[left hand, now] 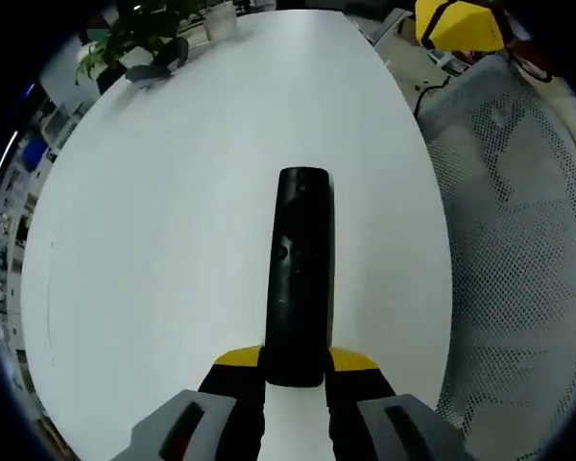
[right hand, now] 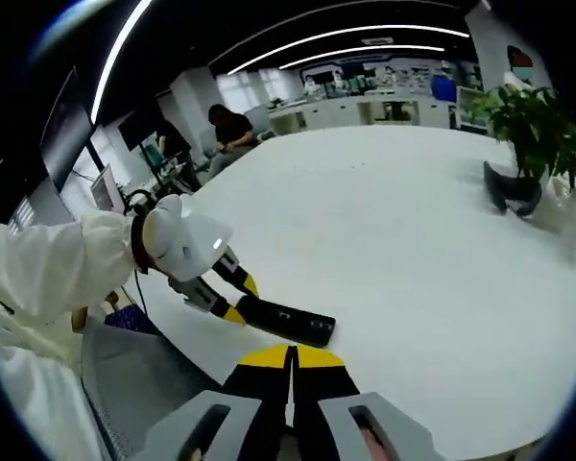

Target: Press the specified remote control buttons in sequence, fully releasing each button before pressing the next.

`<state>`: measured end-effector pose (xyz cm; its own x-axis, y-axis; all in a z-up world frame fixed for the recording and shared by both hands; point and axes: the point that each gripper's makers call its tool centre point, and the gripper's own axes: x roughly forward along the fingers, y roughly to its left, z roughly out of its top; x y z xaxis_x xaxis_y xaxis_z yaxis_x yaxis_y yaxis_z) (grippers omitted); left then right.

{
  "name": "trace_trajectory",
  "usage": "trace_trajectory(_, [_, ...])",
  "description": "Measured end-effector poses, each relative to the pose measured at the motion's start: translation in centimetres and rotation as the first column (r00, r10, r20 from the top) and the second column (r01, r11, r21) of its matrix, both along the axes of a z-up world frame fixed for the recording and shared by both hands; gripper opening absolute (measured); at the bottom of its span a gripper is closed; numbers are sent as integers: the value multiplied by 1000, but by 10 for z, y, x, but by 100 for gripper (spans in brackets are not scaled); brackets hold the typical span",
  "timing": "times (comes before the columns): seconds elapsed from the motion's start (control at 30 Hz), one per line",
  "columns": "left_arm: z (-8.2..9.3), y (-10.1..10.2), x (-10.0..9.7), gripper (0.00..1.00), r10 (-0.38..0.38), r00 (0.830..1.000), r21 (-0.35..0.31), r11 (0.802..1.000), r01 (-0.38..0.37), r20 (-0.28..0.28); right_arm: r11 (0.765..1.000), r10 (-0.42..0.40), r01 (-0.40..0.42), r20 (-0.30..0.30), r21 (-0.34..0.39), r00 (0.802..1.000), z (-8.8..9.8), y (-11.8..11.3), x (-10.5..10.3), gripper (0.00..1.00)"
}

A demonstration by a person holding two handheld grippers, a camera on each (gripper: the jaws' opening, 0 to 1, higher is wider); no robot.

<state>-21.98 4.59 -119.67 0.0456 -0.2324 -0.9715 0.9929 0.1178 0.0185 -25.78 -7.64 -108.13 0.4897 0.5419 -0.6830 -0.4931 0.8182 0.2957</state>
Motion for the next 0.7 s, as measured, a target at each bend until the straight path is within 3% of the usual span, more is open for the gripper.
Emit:
trace_trajectory(0.2, [0, -1, -6, 21, 2, 1000, -9, 1000, -2, -3, 997, 69, -71, -66, -17, 995, -14, 9, 2, 0])
trace_trajectory(0.37, [0, -3, -15, 21, -4, 1000, -15, 1000, 4, -8, 992, 81, -93, -131, -90, 988, -33, 6, 10, 0])
trace_trajectory(0.7, [0, -6, -32, 21, 22, 1000, -29, 999, -22, -10, 982, 92, -128, -246, -135, 965, -65, 10, 19, 0])
